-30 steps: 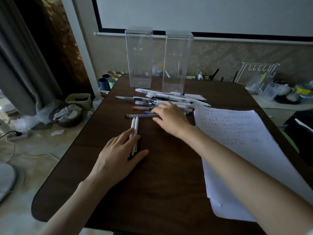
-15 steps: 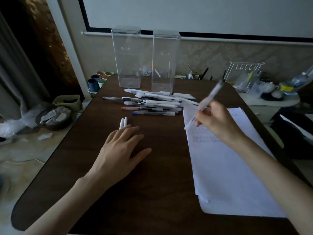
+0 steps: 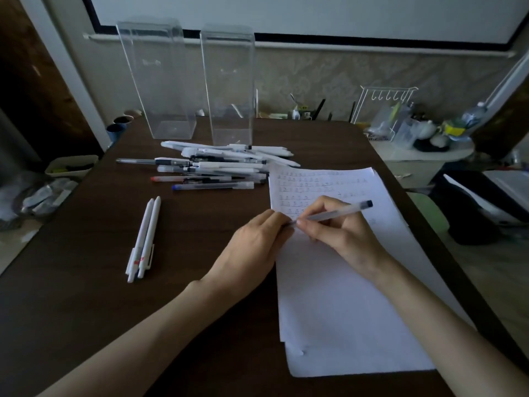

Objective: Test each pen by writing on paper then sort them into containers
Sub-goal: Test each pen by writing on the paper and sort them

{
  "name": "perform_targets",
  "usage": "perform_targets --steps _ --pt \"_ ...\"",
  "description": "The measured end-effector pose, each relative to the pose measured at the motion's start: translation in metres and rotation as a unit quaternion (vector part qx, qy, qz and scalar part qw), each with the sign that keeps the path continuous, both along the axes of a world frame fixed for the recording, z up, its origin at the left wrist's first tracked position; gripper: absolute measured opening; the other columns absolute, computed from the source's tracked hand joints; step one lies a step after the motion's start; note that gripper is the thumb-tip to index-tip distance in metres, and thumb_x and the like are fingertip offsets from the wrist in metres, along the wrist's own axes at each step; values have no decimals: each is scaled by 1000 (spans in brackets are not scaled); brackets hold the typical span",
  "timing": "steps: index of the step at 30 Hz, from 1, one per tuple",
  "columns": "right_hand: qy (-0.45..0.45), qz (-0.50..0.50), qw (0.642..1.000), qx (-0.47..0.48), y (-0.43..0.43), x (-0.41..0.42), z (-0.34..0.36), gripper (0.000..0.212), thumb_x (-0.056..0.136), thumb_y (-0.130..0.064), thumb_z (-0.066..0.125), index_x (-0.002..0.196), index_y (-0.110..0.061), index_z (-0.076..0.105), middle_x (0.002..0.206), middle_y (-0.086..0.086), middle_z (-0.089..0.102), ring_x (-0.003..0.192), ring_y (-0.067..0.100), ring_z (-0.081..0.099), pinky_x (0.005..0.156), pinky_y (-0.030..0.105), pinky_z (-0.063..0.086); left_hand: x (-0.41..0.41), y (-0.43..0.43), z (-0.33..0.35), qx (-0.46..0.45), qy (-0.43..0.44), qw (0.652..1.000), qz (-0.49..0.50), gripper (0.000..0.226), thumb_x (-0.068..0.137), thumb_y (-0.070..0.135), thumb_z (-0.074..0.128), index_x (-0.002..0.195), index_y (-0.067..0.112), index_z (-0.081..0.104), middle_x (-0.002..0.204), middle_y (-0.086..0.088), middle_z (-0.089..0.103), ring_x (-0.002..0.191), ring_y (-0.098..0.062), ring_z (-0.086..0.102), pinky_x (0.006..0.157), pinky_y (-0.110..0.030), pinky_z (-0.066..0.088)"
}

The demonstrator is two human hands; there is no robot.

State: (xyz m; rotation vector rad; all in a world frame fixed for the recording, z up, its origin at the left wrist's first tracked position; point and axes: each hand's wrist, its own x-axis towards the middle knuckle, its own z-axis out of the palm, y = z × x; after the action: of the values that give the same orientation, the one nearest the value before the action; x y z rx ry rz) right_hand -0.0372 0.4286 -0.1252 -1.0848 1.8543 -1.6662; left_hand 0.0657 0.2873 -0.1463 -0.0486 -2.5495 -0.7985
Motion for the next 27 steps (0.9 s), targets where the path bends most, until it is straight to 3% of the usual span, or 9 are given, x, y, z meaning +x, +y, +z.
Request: perform_targets --steps 3,5,10,14,17,19,21,24,27 --pt "-8 6 1000 -6 -1 0 -3 9 81 -15 65 77 -8 62 65 2 62 65 14 58 63 24 46 3 1 3 19 -39 999 -28 30 96 30 36 104 8 55 94 1 55 76 -14 55 64 -27 43" --pt "-19 17 1000 -19 0 1 -3 8 81 -15 62 76 -8 61 67 4 62 66 13 59 63 22 46 5 2 5 28 -49 997 -46 29 97 32 35 99 10 54 85 6 56 70 -10 53 60 -26 42" --pt "-54 38 997 -48 -3 1 -8 16 79 -23 65 76 -8 61 71 6 62 68 16 59 65 27 47 10 3 17 113 -43 991 -65 16 97 20 47 95 10 59 67 31 54 55 8 50 52 -6 30" --pt "-43 36 997 -53 -3 -1 -9 16 79 -24 62 77 -9 61 71 2 63 70 17 60 67 29 49 14 6 20 117 -61 990 -52 19 96 29 47 97 14 59 65 34 53 52 8 48 51 -8 29" --pt "-65 3 994 -87 -1 -6 -7 13 83 -19 55 77 -12 65 70 4 63 67 19 61 63 26 47 13 4 19 44 -90 995 16 47 86 60 32 108 21 47 61 13 49 51 -3 45 50 -25 32" --pt "-81 -53 989 -112 2 -12 -4 21 84 -15 47 79 -13 68 71 8 67 67 21 62 61 25 46 19 -2 18 -29 -119 992 40 64 80 71 24 122 26 40 77 14 50 66 -2 50 54 -26 38" --pt "-38 -106 991 -76 3 -13 -1 18 86 -17 51 82 -13 67 72 10 70 68 17 61 61 23 46 30 -7 15 -111 -121 986 3 68 83 75 19 134 33 36 96 12 48 85 -5 51 63 -23 43" --pt "13 -147 989 -3 -2 -7 -5 19 86 -17 66 71 -11 56 60 2 65 55 4 55 56 15 42 42 -9 3 -212 -107 971 -38 68 88 73 18 137 33 43 96 5 43 84 -10 47 67 -26 43" --pt "31 -160 986 47 -8 -3 -9 30 86 -10 65 65 -11 42 50 5 56 49 12 48 52 29 40 42 -10 -3 -228 -107 967 -43 66 88 72 20 136 34 46 96 4 42 84 -12 47 67 -28 43"
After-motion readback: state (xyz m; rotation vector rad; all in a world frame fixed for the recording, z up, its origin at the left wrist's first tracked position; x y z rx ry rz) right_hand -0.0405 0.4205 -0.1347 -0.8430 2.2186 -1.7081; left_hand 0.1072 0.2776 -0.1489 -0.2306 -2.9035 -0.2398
